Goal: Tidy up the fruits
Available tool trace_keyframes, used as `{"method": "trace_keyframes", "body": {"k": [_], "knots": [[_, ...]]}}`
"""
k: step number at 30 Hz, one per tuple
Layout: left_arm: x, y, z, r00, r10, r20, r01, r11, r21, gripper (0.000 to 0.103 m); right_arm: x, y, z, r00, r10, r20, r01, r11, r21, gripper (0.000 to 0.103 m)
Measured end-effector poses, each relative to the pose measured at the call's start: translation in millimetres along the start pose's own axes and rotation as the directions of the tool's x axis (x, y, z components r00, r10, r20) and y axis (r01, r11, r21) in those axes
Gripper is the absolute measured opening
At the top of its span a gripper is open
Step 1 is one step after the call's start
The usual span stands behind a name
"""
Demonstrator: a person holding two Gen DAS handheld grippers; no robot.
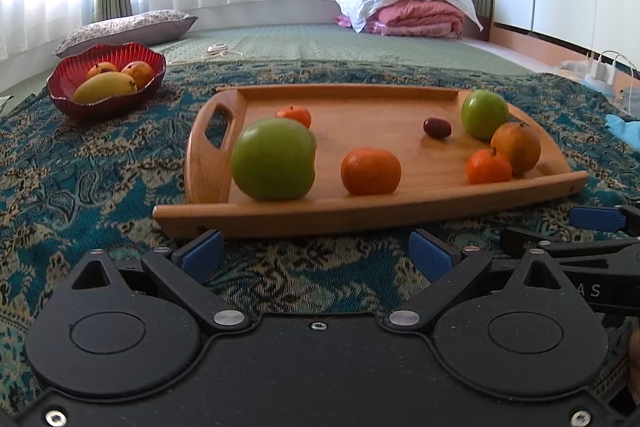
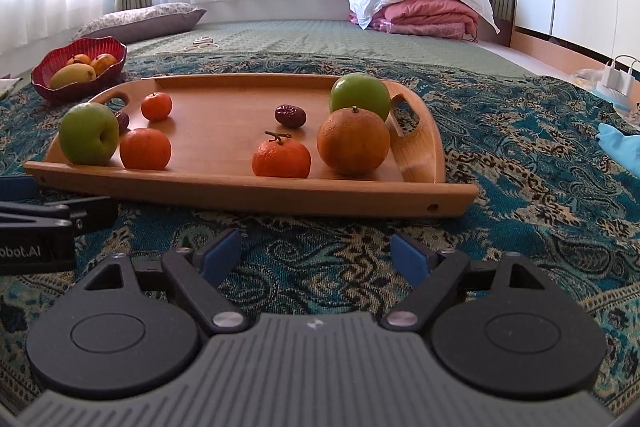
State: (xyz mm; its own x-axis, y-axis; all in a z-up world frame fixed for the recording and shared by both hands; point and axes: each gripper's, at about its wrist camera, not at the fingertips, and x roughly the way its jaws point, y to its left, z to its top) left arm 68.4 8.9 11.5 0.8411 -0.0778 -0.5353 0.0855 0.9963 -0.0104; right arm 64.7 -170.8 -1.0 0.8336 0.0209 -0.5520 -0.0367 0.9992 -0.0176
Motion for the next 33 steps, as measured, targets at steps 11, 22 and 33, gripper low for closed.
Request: {"method": "trace_keyframes", "body": {"k": [11,22,33], "knots": [[12.1,3.4,-4.2,0.998,0.020,-0.057,-0.022,0.999,-0.031,0.103,9.7,-2.5,-4.0,1.000,0.008,-0.013,-0.008,1.000,0.013,0.101],[14.5,2.5,-7.8,0.998,0.023,-0.058,-0.025,0.999,-0.026,0.103,12.2,1.1,-4.6,1.000,0.014,-0.020,-0.014,1.000,-0.010,0.103],[15.2,3.2,-7.3,0.998,0.023,-0.061,-0.024,1.000,-0.018,0.103,12.1,1.2,-4.7,1.000,0.013,-0.018,-0.013,1.000,-0.012,0.103]]}}
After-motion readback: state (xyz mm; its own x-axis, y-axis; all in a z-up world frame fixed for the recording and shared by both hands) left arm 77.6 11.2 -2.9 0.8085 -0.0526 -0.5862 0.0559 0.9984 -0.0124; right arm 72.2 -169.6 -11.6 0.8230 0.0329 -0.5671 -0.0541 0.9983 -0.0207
